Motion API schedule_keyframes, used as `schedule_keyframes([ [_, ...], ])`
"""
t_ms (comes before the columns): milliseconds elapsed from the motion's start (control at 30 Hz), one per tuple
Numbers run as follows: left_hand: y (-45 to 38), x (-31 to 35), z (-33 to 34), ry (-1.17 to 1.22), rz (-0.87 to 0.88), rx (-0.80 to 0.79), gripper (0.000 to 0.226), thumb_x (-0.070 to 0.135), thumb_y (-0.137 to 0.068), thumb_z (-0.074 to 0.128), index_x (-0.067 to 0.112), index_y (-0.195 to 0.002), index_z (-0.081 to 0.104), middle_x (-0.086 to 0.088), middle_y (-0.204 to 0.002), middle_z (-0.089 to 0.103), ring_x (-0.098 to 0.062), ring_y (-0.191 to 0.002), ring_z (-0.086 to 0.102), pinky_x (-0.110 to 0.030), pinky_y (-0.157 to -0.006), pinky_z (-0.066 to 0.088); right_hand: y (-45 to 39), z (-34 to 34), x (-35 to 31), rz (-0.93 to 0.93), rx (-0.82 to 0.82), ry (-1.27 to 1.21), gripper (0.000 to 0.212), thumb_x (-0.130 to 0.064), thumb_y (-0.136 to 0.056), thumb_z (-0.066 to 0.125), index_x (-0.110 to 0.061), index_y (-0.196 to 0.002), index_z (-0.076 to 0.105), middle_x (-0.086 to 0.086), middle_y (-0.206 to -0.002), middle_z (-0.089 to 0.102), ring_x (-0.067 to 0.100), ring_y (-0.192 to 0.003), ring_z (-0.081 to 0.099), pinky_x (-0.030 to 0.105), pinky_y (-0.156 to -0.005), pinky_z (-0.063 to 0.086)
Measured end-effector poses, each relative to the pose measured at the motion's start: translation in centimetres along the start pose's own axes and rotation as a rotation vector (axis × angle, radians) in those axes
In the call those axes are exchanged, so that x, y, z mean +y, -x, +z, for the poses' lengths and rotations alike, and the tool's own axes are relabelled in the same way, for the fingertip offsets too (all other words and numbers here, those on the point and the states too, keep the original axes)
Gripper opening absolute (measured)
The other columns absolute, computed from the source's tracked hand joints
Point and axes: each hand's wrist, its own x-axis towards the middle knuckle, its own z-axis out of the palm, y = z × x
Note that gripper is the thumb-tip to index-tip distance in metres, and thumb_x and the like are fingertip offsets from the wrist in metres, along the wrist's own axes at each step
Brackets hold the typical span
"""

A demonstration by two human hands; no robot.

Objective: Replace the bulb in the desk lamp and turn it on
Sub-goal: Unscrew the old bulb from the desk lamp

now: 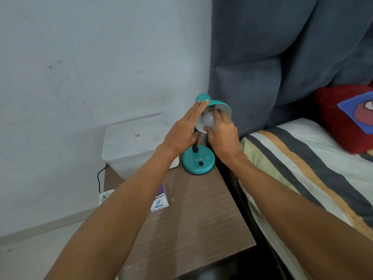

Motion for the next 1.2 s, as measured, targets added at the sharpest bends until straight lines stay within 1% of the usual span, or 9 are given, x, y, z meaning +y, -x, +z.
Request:
schedule_keyframes([
  [100, 0.03, 0.0, -0.19, 0.007, -0.003, 0.012, 0.094, 0.007, -0.088, 0.076, 0.03, -0.16, 0.019, -0.005, -0.167, 0.029, -0.023, -0.151, 0.034, -0.026, -0.119, 0.032, -0.04, -0.34, 0.46, -0.141, -0.036, 0.089, 0.071, 0.0, -0.077, 0.075, -0.008, -0.142, 0.047, 0.017, -0.14, 0.05, 0.037, -0.126, 0.048, 0.047, -0.096, 0.052],
  [233, 0.01, 0.09, -0.15, -0.005, -0.005, -0.001, 0.096, 0.004, -0.088, 0.074, 0.033, -0.16, 0.018, -0.004, -0.167, 0.027, -0.023, -0.15, 0.036, -0.023, -0.114, 0.034, 0.04, -0.12, 0.48, -0.021, -0.022, 0.01, 0.066, -0.02, -0.087, 0.071, -0.009, -0.145, 0.04, 0.017, -0.144, 0.046, 0.038, -0.119, 0.056, 0.048, -0.093, 0.052],
  [400, -0.04, 0.08, -0.14, -0.011, -0.009, 0.005, 0.099, 0.003, -0.087, 0.075, 0.034, -0.16, 0.016, -0.001, -0.168, 0.027, -0.02, -0.152, 0.032, -0.018, -0.116, 0.028, -0.06, -0.39, 0.61, -0.134, -0.048, 0.109, 0.074, 0.002, -0.077, 0.073, -0.012, -0.144, 0.045, 0.014, -0.142, 0.048, 0.036, -0.127, 0.047, 0.048, -0.09, 0.056],
  [533, 0.02, 0.26, -0.21, -0.021, -0.003, -0.005, 0.096, 0.003, -0.089, 0.073, 0.033, -0.16, 0.017, -0.002, -0.168, 0.026, -0.023, -0.15, 0.036, -0.019, -0.113, 0.032, 0.11, -0.39, 0.51, -0.027, -0.024, 0.012, 0.067, -0.019, -0.086, 0.073, -0.012, -0.145, 0.041, 0.016, -0.142, 0.046, 0.036, -0.121, 0.054, 0.047, -0.094, 0.052],
  [700, 0.1, 0.46, -0.22, -0.014, -0.002, 0.012, 0.093, 0.005, -0.089, 0.075, 0.027, -0.161, 0.02, -0.004, -0.167, 0.029, -0.025, -0.149, 0.038, -0.025, -0.116, 0.034, -0.01, -0.66, 0.6, -0.139, -0.059, 0.122, 0.073, -0.002, -0.079, 0.074, -0.011, -0.145, 0.045, 0.014, -0.141, 0.05, 0.036, -0.126, 0.047, 0.05, -0.088, 0.056],
  [867, 0.05, 0.35, -0.29, -0.016, -0.001, -0.002, 0.094, 0.003, -0.088, 0.074, 0.029, -0.16, 0.019, -0.005, -0.167, 0.028, -0.025, -0.149, 0.038, -0.024, -0.114, 0.035, 0.0, -0.24, 0.43, -0.018, -0.021, 0.025, 0.068, -0.019, -0.086, 0.073, -0.006, -0.145, 0.041, 0.017, -0.142, 0.049, 0.036, -0.123, 0.054, 0.046, -0.096, 0.052],
  [1033, 0.0, 0.46, -0.3, -0.008, 0.008, 0.013, 0.092, 0.004, -0.089, 0.074, 0.026, -0.161, 0.021, -0.005, -0.167, 0.029, -0.024, -0.151, 0.035, -0.023, -0.118, 0.031, 0.03, -0.27, 0.96, -0.157, -0.059, 0.123, 0.076, 0.0, -0.076, 0.075, -0.006, -0.144, 0.043, 0.015, -0.143, 0.049, 0.034, -0.131, 0.045, 0.048, -0.088, 0.057],
  [1133, -0.1, 0.27, -0.33, -0.026, 0.0, -0.012, 0.096, 0.002, -0.088, 0.074, 0.03, -0.161, 0.018, -0.003, -0.168, 0.027, -0.023, -0.151, 0.034, -0.021, -0.117, 0.03, 0.25, -0.03, 0.93, -0.036, -0.021, 0.026, 0.075, -0.016, -0.085, 0.074, -0.004, -0.148, 0.036, 0.016, -0.147, 0.045, 0.034, -0.131, 0.048, 0.043, -0.099, 0.05],
  [1200, -0.11, 0.35, -0.2, -0.023, -0.006, -0.019, 0.096, 0.003, -0.088, 0.073, 0.032, -0.161, 0.018, -0.003, -0.168, 0.026, -0.023, -0.151, 0.034, -0.022, -0.116, 0.031, 0.1, 0.05, 0.77, 0.0, -0.026, 0.04, 0.071, -0.016, -0.086, 0.074, -0.002, -0.146, 0.039, 0.018, -0.144, 0.049, 0.035, -0.126, 0.053, 0.045, -0.096, 0.052],
])
